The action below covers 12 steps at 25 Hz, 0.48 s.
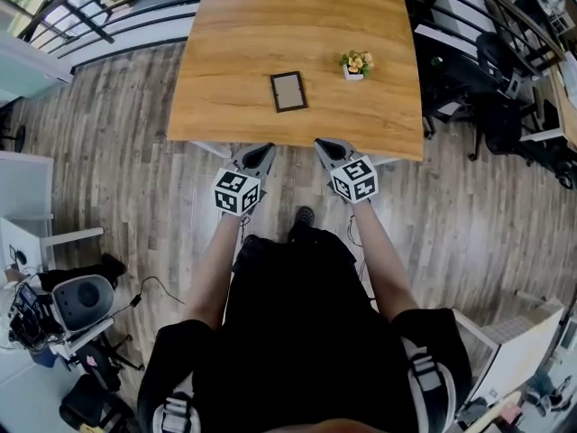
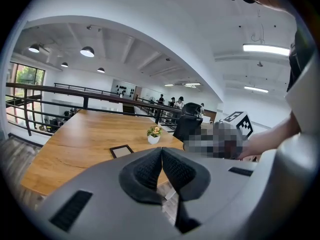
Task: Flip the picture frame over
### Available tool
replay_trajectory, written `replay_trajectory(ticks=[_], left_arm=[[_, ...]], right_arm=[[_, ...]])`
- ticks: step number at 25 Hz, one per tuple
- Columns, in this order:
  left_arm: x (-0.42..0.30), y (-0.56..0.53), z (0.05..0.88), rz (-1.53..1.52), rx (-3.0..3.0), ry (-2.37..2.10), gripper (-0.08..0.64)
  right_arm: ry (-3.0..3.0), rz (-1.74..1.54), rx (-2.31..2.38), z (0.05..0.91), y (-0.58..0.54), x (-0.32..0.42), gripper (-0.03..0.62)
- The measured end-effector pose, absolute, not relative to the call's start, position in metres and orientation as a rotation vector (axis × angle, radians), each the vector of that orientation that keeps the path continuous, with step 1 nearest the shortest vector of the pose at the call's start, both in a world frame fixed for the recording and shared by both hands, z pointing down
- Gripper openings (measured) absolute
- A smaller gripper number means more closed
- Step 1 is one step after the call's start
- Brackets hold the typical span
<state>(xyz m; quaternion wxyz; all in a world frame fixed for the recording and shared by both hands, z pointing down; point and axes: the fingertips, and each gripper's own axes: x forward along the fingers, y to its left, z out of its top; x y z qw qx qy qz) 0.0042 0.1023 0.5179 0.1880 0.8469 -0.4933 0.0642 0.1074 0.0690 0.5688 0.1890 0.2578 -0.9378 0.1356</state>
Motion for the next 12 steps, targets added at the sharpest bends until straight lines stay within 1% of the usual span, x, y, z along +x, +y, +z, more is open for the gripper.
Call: replay_trajectory(ticks=[12], left_arm=[[0.013,0.095,0.522,0.185,2.328,-1.454,0.020]], right_arm=[[-2.650,0.411,0.672,0.578,0.056,0.122,0.008]])
